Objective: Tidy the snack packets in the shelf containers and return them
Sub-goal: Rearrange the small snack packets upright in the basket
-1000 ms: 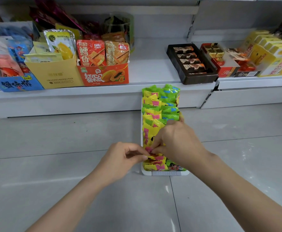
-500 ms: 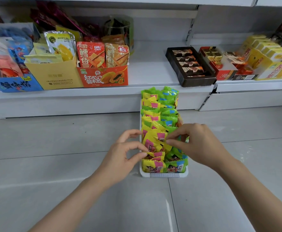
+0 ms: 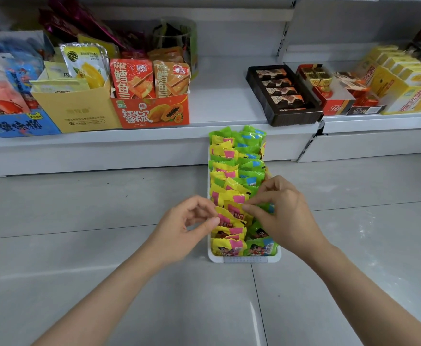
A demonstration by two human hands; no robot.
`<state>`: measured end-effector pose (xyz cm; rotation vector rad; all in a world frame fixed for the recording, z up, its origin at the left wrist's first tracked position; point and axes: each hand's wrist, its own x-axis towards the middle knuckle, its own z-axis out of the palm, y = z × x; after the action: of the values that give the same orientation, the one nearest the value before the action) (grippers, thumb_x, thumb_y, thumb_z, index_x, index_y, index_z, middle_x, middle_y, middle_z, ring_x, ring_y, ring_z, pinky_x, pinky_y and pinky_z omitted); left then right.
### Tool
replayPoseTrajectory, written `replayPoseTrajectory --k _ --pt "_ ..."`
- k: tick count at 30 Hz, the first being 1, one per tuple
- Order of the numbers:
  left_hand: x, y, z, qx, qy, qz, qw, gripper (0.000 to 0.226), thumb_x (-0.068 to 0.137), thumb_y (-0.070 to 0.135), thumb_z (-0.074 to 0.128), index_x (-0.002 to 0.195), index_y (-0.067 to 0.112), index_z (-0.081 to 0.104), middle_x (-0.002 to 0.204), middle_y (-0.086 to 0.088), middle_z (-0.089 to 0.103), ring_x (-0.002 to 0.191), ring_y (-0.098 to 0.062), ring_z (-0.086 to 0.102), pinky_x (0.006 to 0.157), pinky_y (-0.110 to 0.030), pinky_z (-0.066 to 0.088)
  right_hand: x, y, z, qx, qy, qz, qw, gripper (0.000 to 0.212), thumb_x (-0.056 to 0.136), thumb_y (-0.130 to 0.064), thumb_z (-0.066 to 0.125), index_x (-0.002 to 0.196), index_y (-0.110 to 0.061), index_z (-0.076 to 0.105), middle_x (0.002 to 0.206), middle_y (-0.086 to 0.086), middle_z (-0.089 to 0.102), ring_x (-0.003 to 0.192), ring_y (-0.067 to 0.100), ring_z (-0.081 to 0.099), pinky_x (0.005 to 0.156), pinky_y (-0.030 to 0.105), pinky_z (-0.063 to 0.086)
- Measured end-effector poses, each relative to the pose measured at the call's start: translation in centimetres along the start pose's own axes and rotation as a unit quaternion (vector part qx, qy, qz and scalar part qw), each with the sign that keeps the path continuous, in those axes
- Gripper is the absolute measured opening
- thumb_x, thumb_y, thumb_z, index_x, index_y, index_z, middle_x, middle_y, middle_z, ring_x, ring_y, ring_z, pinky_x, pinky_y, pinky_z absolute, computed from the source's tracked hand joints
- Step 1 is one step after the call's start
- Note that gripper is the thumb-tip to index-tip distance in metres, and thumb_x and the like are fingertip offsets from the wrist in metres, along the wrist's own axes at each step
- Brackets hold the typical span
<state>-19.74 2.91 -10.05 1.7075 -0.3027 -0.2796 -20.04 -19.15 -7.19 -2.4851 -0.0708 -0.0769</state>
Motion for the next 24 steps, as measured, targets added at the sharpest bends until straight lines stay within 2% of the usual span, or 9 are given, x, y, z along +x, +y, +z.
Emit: replayPoseTrajectory --k 2,5,7,9,10,14,18,20,24 --pt "0.1 0.1 0.0 -0.039 0.003 -0.025 0.999 0.02 0.087 0.004 0.07 0.096 0.013 0.056 0.093 0.013 0.068 0.088 -0.004 0.068 0.081 -0.014 0.049 0.0 -0.1 -0.2 0.037 0.029 0.022 0.999 0.008 0.084 -0.026 0.078 0.086 -0.019 0.079 0.102 -0.005 0.06 0.093 0.006 0.056 0.074 0.0 0.034" --pt "0.3 0.1 0.1 -0.02 -0.012 -0.03 0.999 0.018 0.09 0.011 0.068 0.105 0.02 0.062 0.093 0.013 0.068 0.09 -0.004 0.066 0.082 -0.015 0.049 1.0 -0.3 -1.2 0.12 0.089 0.055 0.987 0.012 0.089 -0.03 0.072 0.077 -0.03 0.069 0.096 -0.01 0.072 0.082 -0.002 0.063 0.071 0.005 0.043" --pt "0.3 0.0 0.2 0.03 -0.023 -0.02 0.999 0.02 0.093 0.012 0.065 0.098 0.03 0.071 0.094 0.012 0.071 0.091 -0.003 0.066 0.082 -0.014 0.048 2.0 -0.8 -2.4 0.194 0.108 0.075 0.972 0.017 0.094 -0.029 0.067 0.077 -0.027 0.063 0.081 0.004 0.074 0.075 0.016 0.069 0.073 0.031 0.058" --pt "0.3 0.0 0.1 0.064 -0.025 -0.03 0.997 0.029 0.094 0.013 0.065 0.084 0.039 0.074 0.089 0.015 0.073 0.085 0.0 0.067 0.078 -0.014 0.049 2.9 -1.6 -3.8 0.242 0.119 0.077 0.96 0.017 0.097 -0.027 0.063 0.081 -0.024 0.059 0.075 0.017 0.071 0.074 0.039 0.069 0.07 0.055 0.059" --pt "0.5 0.0 0.1 0.078 -0.028 -0.044 0.996 0.031 0.094 0.015 0.066 0.082 0.042 0.075 0.088 0.017 0.074 0.084 0.0 0.068 0.079 -0.017 0.051 3.3 -2.0 -4.6 0.25 0.124 0.069 0.958 0.016 0.098 -0.026 0.062 0.082 -0.025 0.058 0.073 0.014 0.072 0.071 0.037 0.07 0.067 0.056 0.059" --pt "1.1 0.3 -0.1 0.102 -0.051 -0.103 0.988 0.025 0.092 0.023 0.07 0.082 0.046 0.076 0.09 0.015 0.076 0.09 -0.006 0.071 0.092 -0.032 0.055 5.0 -3.3 -7.5 0.237 0.148 0.022 0.96 0.015 0.098 -0.025 0.062 0.083 -0.025 0.059 0.07 -0.004 0.075 0.065 0.013 0.073 0.056 0.035 0.062" --pt "0.7 0.0 -0.1 0.083 -0.068 -0.107 0.988 0.011 0.095 0.019 0.066 0.094 0.021 0.077 0.098 0.003 0.077 0.098 -0.018 0.07 0.097 -0.042 0.052 5.5 -3.6 -8.3 0.224 0.153 0.035 0.962 0.011 0.097 -0.026 0.063 0.086 -0.023 0.062 0.072 0.002 0.075 0.07 0.019 0.074 0.066 0.048 0.062" --pt "0.1 -0.3 -0.3 0.053 -0.071 -0.101 0.991 0.014 0.097 0.021 0.061 0.102 0.016 0.074 0.105 0.0 0.076 0.104 -0.019 0.069 0.1 -0.04 0.051 5.4 -3.4 -8.2 0.232 0.146 0.046 0.961 0.012 0.098 -0.026 0.062 0.089 -0.018 0.062 0.074 0.003 0.076 0.073 0.018 0.075 0.066 0.046 0.063" --pt "0.1 0.3 0.0 -0.04 -0.057 -0.12 0.99 0.038 0.091 0.041 0.05 0.115 0.016 0.067 0.11 -0.003 0.075 0.11 -0.018 0.068 0.1 -0.028 0.051 5.2 -3.3 -7.8 0.261 0.136 0.071 0.953 0.013 0.099 -0.026 0.06 0.087 -0.019 0.06 0.071 -0.005 0.076 0.07 0.009 0.074 0.056 0.028 0.061"
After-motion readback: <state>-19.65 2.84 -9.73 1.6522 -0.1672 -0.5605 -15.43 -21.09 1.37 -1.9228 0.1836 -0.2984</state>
